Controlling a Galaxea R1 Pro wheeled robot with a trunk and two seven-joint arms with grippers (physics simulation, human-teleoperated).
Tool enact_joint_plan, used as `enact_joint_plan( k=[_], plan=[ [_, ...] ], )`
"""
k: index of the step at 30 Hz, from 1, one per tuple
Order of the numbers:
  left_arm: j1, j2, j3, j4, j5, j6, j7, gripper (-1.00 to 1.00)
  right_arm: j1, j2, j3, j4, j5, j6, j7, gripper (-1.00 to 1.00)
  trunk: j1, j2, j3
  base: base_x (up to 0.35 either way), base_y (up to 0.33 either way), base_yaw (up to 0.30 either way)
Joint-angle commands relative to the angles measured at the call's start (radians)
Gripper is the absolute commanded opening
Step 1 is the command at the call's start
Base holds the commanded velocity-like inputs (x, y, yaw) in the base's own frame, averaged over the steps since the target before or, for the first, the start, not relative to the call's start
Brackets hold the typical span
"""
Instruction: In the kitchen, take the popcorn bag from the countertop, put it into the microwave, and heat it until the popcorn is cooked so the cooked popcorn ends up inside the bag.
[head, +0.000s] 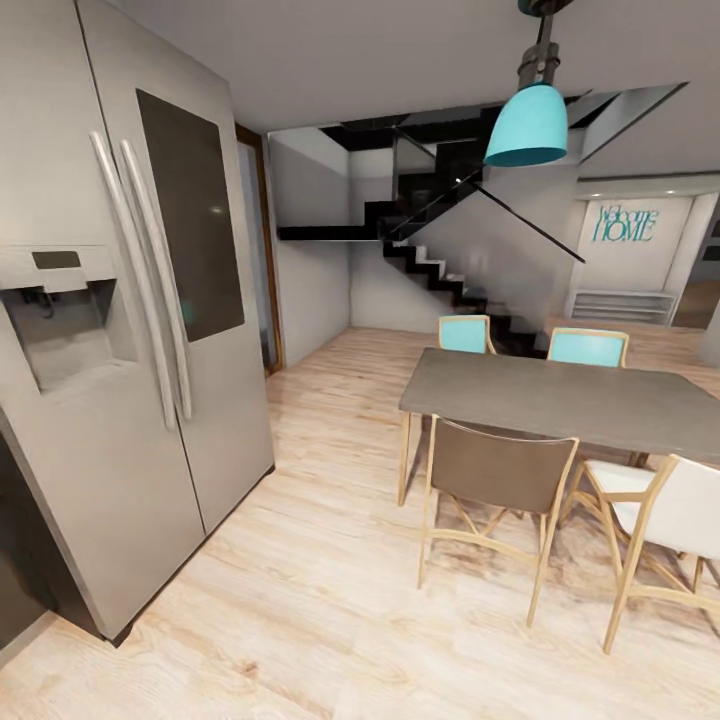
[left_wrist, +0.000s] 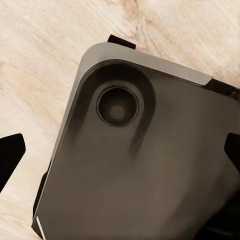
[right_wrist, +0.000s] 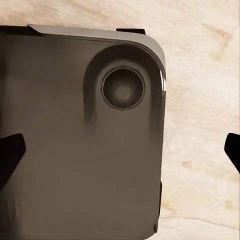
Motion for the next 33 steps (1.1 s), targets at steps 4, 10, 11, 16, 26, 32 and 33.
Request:
enact_joint_plan(
  k=[4,10,11,16,26,32,33],
  plan=[
    [0.0,0.0,0.007,-0.001,0.0,-0.001,0.0,1.0,0.0,0.001,0.0,0.0,0.004,-0.008,0.0,1.0,0.0,0.0,-0.001,0.0,0.0,0.006],
    [0.0,0.0,0.007,-0.001,0.0,-0.001,0.0,1.0,0.0,0.002,-0.006,0.0,-0.001,-0.027,0.0,1.0,0.0,0.0,-0.001,0.0,0.0,0.216],
    [0.0,0.0,0.007,-0.001,0.0,-0.001,0.0,1.0,0.0,0.003,-0.006,0.0,-0.002,-0.031,0.0,1.0,0.0,0.0,-0.001,0.0,0.0,0.293],
    [0.0,0.0,0.007,-0.001,0.0,-0.002,0.0,1.0,0.0,-0.001,-0.007,0.001,-0.004,-0.033,0.002,1.0,0.0,0.0,-0.001,0.0,0.0,0.298],
    [0.0,0.0,0.007,-0.001,0.0,-0.002,0.0,1.0,0.0,-0.001,-0.005,0.001,-0.006,-0.033,0.006,1.0,0.0,0.0,-0.001,0.0,0.0,0.3],
    [0.0,0.0,0.007,-0.001,0.0,-0.001,0.0,1.0,0.0,-0.001,-0.005,0.001,-0.007,-0.033,0.011,1.0,0.0,0.0,-0.001,0.0,0.0,0.3],
    [0.0,0.0,0.007,-0.001,0.0,-0.001,0.0,1.0,0.0,-0.001,-0.005,0.001,-0.006,-0.033,0.012,1.0,0.0,0.0,-0.001,0.0,0.0,0.3]
  ],
)
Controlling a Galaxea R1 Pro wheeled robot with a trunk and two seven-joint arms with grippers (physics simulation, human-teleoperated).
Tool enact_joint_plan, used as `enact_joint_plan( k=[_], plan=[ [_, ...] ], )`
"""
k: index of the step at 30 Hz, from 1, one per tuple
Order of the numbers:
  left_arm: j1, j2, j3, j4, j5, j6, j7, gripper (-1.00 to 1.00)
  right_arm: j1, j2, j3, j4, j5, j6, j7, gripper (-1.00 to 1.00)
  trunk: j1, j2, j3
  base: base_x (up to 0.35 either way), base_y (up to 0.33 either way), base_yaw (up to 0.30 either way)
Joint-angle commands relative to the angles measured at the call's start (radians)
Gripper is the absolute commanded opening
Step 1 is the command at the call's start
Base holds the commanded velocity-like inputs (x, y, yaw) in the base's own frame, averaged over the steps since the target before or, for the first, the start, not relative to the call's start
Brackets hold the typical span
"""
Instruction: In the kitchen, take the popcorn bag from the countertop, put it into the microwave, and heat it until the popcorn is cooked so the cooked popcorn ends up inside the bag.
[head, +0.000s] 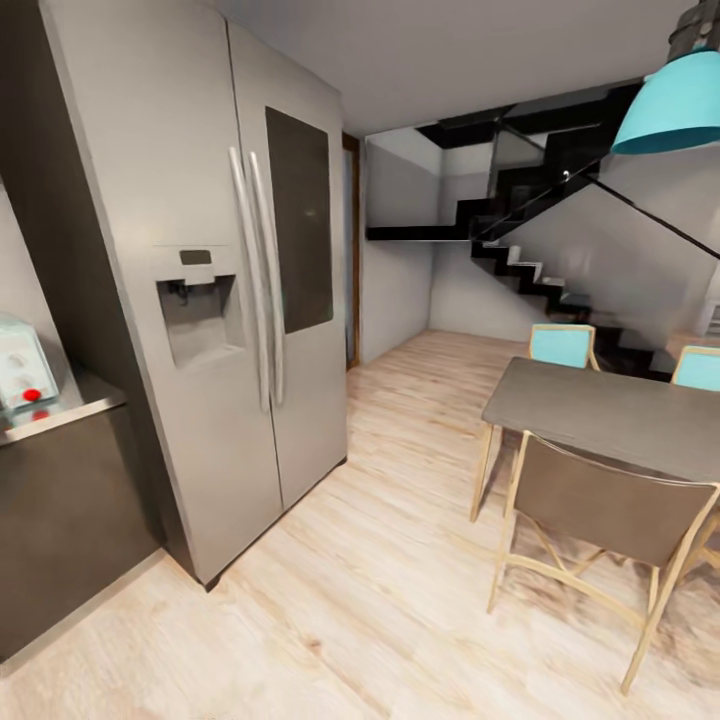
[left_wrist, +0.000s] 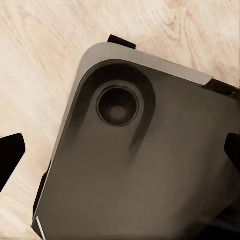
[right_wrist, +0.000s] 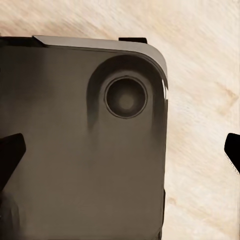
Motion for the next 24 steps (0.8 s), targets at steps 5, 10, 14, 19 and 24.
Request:
enact_joint_plan(
  k=[5,10,14,19,24],
  plan=[
    [0.0,0.0,0.007,-0.001,0.0,-0.001,0.0,1.0,0.0,0.0,-0.001,0.0,0.001,-0.002,0.003,1.0,0.0,0.0,-0.001,0.0,0.0,0.3],
    [0.0,0.0,0.007,-0.001,0.0,-0.001,0.0,1.0,0.0,0.0,-0.001,0.0,-0.001,-0.002,0.003,1.0,0.0,0.0,-0.001,0.0,0.0,0.3],
    [0.0,0.0,0.007,-0.001,0.0,-0.001,0.0,1.0,0.0,0.001,-0.001,0.0,0.0,-0.002,0.003,1.0,0.0,0.0,-0.001,0.0,0.0,0.3],
    [0.0,0.0,0.007,-0.001,0.0,-0.001,0.0,1.0,0.0,0.006,0.0,0.0,0.004,-0.003,0.003,1.0,0.0,0.0,-0.001,0.0,0.0,0.3],
    [0.0,0.0,0.007,-0.001,0.0,-0.001,0.0,1.0,0.0,0.009,-0.001,0.0,0.002,-0.003,-0.004,1.0,0.0,0.0,-0.001,0.0,0.0,0.3]
  ],
)
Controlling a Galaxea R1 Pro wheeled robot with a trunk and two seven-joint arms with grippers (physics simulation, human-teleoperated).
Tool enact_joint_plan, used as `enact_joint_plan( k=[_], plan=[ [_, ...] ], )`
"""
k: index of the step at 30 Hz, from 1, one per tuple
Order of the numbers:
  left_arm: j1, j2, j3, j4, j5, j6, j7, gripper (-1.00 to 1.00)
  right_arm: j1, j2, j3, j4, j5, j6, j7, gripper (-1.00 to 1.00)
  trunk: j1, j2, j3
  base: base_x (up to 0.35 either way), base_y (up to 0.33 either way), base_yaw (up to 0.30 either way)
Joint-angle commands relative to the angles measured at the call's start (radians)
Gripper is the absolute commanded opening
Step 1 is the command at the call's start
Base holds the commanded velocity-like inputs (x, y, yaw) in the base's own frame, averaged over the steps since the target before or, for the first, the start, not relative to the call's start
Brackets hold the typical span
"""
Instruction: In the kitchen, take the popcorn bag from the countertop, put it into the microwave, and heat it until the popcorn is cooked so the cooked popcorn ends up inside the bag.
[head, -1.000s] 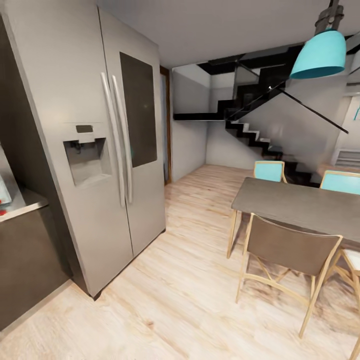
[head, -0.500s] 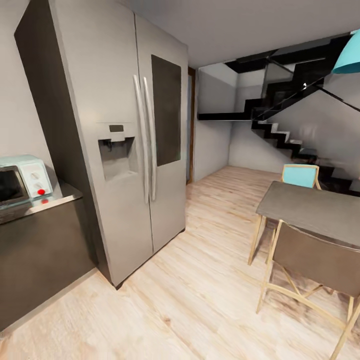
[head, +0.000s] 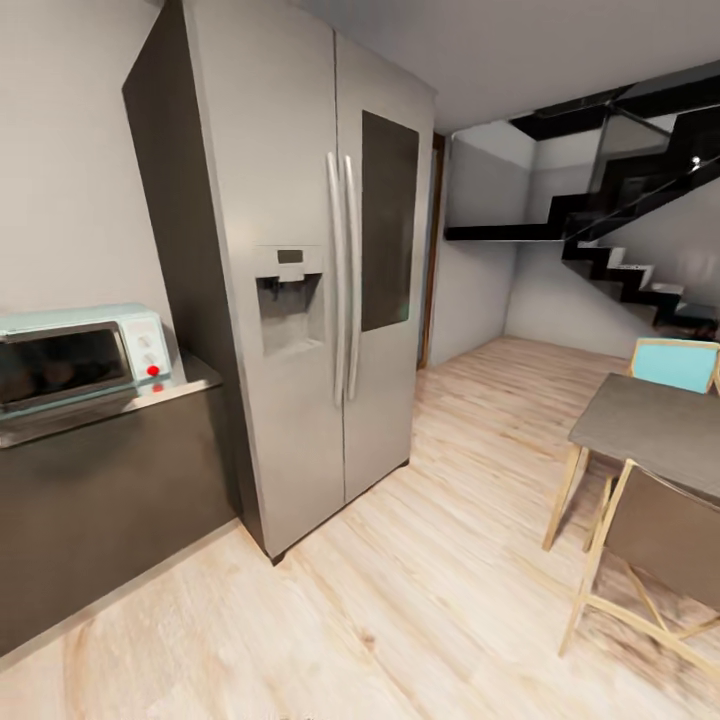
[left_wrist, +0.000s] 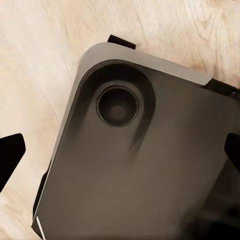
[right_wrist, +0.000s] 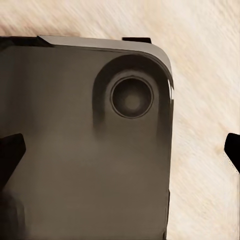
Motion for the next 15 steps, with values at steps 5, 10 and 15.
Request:
enact_joint_plan(
  k=[5,10,15],
  plan=[
    [0.0,0.0,0.007,-0.001,0.0,-0.001,0.0,1.0,0.0,-0.001,-0.001,0.0,0.001,-0.001,-0.003,1.0,0.0,0.0,-0.001,0.0,0.0,0.3],
    [0.0,0.0,0.007,-0.001,0.0,-0.001,0.0,1.0,0.0,-0.006,-0.001,0.0,-0.002,0.001,-0.001,1.0,0.0,0.0,-0.001,0.0,0.0,0.3],
    [0.0,0.0,0.007,-0.001,0.0,-0.001,0.0,1.0,0.0,-0.004,0.0,0.0,0.0,0.0,-0.001,1.0,0.0,0.0,-0.001,0.0,0.0,0.3]
  ],
)
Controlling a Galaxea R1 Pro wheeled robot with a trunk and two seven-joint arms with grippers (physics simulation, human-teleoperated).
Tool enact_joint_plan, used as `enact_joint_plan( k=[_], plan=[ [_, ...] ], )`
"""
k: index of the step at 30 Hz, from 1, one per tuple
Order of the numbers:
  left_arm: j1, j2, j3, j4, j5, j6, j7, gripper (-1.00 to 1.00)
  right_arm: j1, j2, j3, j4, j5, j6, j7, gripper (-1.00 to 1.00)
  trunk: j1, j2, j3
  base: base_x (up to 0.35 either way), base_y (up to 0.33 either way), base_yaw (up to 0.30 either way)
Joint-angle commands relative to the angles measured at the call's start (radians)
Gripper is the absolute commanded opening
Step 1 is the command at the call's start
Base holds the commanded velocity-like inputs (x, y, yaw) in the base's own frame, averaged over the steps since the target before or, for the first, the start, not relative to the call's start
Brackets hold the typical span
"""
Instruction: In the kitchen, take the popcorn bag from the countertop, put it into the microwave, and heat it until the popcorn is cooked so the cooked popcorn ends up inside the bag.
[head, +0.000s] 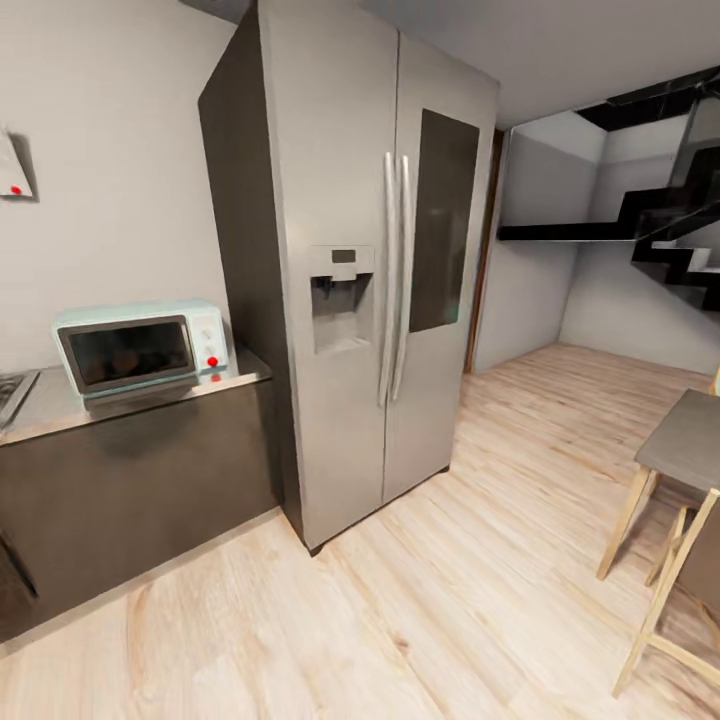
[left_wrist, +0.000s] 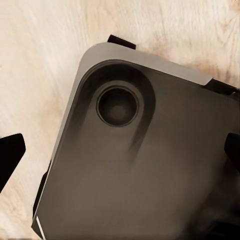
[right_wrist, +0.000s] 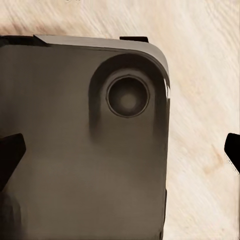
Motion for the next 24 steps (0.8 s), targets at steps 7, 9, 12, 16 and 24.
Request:
enact_joint_plan(
  k=[7,9,12,16,24],
  plan=[
    [0.0,0.0,0.007,-0.001,0.0,-0.001,0.0,1.0,0.0,-0.001,0.01,0.0,0.011,0.004,0.006,1.0,0.0,0.0,-0.001,0.0,0.0,0.3],
    [0.0,0.0,0.007,-0.001,0.0,0.0,0.0,1.0,0.0,-0.001,0.011,0.0,0.014,0.003,0.007,1.0,0.0,0.0,-0.001,0.0,0.0,0.3],
    [0.0,0.0,0.007,-0.001,0.0,-0.001,0.0,1.0,0.0,-0.003,0.01,0.0,0.015,0.001,0.009,1.0,0.0,0.0,-0.001,0.0,0.0,0.3],
    [0.0,0.0,0.007,-0.001,0.0,-0.001,0.0,1.0,0.0,0.003,0.006,0.0,0.012,-0.005,-0.002,1.0,0.0,0.0,-0.001,0.0,0.0,0.3],
    [0.0,0.0,0.007,-0.001,0.0,-0.001,0.0,1.0,0.0,0.002,0.004,0.0,0.017,-0.005,-0.012,1.0,0.0,0.0,0.001,0.0,0.0,0.3]
  ],
)
